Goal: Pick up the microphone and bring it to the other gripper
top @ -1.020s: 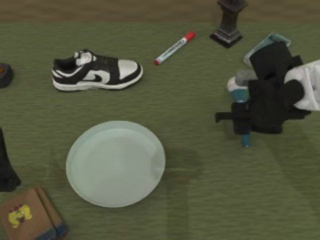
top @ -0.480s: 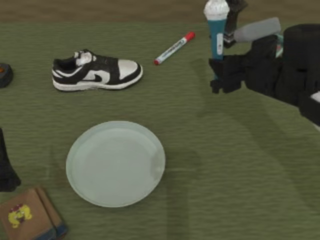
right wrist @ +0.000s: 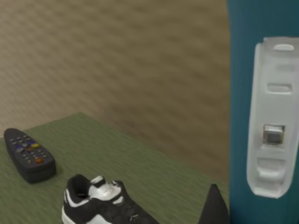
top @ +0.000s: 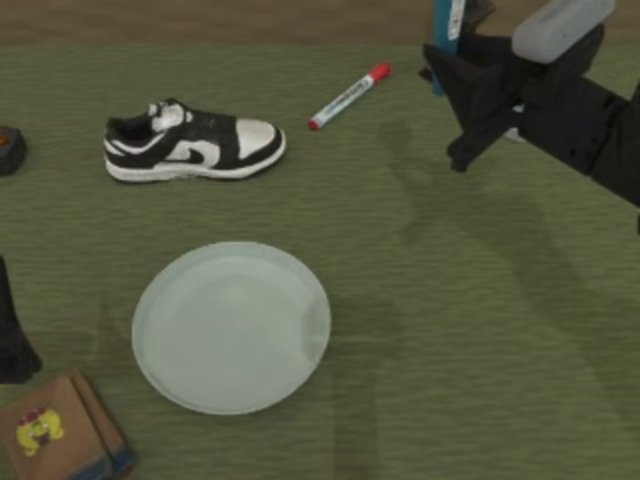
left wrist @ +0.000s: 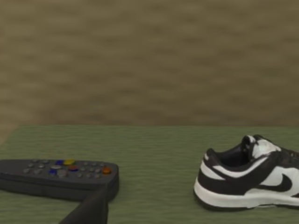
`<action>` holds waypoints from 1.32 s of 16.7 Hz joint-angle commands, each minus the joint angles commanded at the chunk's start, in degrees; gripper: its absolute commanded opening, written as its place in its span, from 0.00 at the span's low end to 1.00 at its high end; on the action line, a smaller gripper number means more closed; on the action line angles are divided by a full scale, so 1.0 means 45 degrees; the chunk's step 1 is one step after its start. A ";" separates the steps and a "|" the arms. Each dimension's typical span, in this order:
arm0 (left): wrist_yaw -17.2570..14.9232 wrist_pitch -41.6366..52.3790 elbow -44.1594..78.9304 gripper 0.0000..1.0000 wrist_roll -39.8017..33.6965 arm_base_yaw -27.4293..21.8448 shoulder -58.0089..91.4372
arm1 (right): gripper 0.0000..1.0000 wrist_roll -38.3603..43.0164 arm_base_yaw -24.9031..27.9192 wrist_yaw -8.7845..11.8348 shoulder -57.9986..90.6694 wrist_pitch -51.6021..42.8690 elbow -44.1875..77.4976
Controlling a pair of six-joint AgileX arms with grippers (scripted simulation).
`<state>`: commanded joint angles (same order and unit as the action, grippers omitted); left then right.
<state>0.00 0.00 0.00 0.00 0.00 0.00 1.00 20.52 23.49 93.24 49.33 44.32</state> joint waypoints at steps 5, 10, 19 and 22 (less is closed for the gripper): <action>0.0000 0.0000 0.0000 1.00 0.0000 0.0000 0.0000 | 0.00 0.0035 0.0097 -0.0049 0.0044 -0.0004 0.0053; 0.0000 0.0000 0.0000 1.00 0.0000 0.0000 0.0000 | 0.00 0.0120 0.1671 -0.1557 -0.0029 0.0980 -0.0278; 0.0000 0.0000 0.0000 1.00 0.0000 0.0000 0.0000 | 0.00 0.0277 0.3390 -0.3258 -0.0176 0.2026 -0.0648; 0.0000 0.0000 0.0000 1.00 0.0000 0.0000 0.0000 | 0.00 0.0256 0.3435 -0.3304 -0.0231 0.2051 -0.0694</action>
<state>0.00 0.00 0.00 0.00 0.00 0.00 2.15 35.97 8.62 92.20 58.56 41.20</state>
